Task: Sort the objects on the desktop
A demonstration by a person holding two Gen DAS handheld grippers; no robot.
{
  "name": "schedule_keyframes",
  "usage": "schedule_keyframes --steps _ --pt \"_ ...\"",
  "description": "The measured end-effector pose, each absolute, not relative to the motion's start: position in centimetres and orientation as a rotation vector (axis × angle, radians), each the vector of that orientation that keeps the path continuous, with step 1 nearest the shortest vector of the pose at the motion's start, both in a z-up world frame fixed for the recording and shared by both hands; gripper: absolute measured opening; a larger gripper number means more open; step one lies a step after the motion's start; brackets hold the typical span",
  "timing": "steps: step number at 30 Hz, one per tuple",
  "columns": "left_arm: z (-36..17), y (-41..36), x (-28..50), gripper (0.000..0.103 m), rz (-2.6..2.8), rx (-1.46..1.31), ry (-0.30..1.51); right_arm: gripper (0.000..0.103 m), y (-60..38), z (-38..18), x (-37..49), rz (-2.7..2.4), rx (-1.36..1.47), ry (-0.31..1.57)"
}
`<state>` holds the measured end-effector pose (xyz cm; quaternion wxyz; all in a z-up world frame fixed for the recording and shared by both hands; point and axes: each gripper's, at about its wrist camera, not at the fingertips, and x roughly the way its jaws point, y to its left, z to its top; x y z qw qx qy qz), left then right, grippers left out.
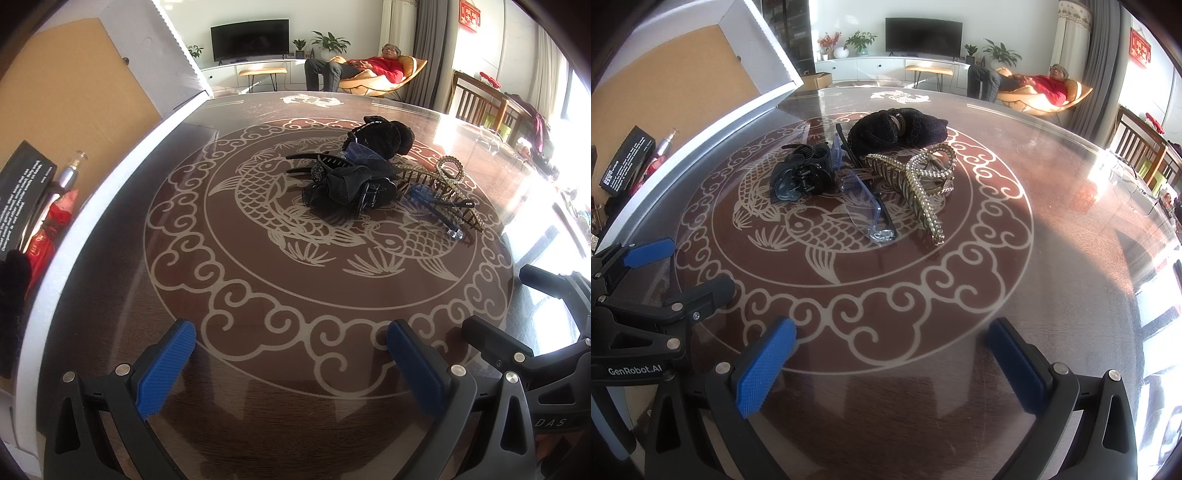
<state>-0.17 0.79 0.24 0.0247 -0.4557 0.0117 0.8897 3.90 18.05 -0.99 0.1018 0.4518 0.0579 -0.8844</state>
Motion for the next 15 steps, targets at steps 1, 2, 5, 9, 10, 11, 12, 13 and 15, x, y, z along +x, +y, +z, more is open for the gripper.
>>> schedule_keyframes --steps 1,2,5,9,10,11,12,13,15 --pt "0.26 0.75 -0.17 0.103 2.752 -1.41 0.036 0.103 18.11 -1.0 3.89 -2.612 1.334 0.171" --pt "0.25 0.79 -0.17 0.103 2.752 -1.41 0.036 0.103 18.15 -1.02 3.89 -2.612 1.334 0.171" --pt "0.28 0.79 -0.15 0.103 2.752 -1.41 0.037 0.103 18.19 -1.05 3.92 -2.612 1.334 0.171" --pt "0.29 0.74 -0.2 0.103 2.751 -1.41 0.037 0.103 18.26 -0.98 3.96 -2.611 1.335 0.171" --pt "0.31 0.67 -0.24 0.103 2.752 -1.41 0.037 0.103 18.33 -0.95 3.97 -2.611 1.335 0.171" --pt "0.35 0.59 -0.25 0.103 2.752 -1.411 0.037 0.103 18.26 -0.98 3.76 -2.611 1.335 0.171" --pt "0.31 0.64 -0.27 0.103 2.751 -1.41 0.037 0.103 18.22 -0.95 3.83 -2.611 1.335 0.171" --pt "0.33 0.6 -0.3 0.103 2.752 -1.41 0.037 0.103 18.27 -0.9 3.82 -2.611 1.335 0.171" --pt "0.34 0.54 -0.38 0.103 2.752 -1.41 0.038 0.103 18.13 -0.76 3.86 -2.612 1.334 0.171"
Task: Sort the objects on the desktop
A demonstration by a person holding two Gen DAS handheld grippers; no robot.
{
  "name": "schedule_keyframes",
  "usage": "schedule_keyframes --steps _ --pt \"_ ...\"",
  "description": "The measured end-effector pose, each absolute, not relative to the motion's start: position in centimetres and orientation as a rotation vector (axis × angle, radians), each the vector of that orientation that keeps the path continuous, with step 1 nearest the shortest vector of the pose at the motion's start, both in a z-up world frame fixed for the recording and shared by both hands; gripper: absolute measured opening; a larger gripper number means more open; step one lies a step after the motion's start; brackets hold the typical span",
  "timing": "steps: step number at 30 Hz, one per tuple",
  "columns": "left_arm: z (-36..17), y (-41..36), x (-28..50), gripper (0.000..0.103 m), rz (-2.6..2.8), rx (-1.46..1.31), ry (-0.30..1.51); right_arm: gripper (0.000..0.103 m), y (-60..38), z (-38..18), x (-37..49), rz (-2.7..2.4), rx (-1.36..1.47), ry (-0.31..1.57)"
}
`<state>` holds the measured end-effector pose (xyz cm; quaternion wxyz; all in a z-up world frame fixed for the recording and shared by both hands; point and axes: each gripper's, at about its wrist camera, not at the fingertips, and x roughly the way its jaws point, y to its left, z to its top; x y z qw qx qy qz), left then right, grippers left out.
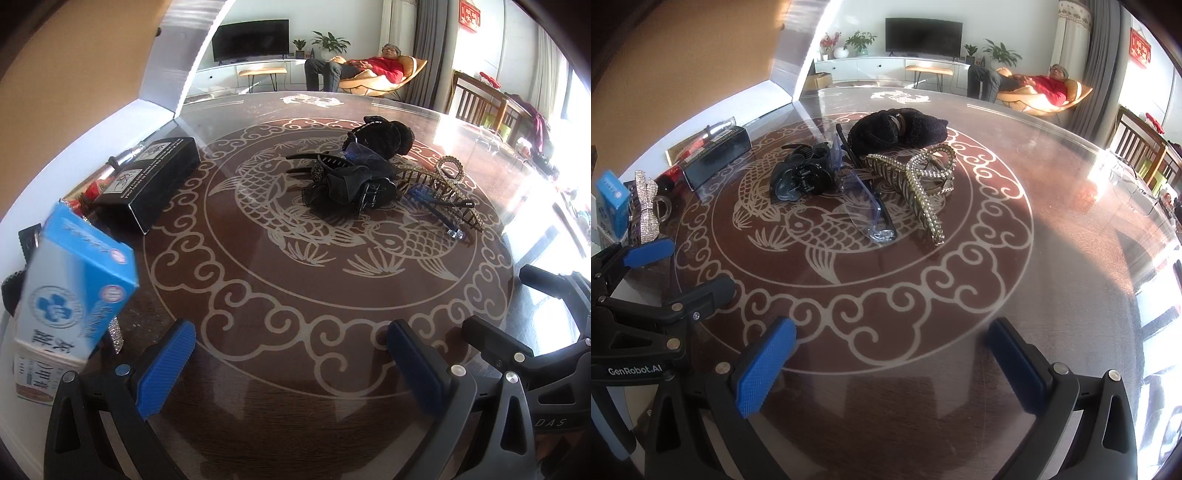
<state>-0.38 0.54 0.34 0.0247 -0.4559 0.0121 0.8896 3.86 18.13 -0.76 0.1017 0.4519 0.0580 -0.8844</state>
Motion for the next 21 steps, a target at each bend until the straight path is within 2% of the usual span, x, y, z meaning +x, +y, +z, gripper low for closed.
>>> schedule_keyframes --steps 21 --pt "0.36 0.6 -0.37 0.103 2.751 -1.41 0.039 0.103 17.84 -0.99 4.01 -2.612 1.334 0.172"
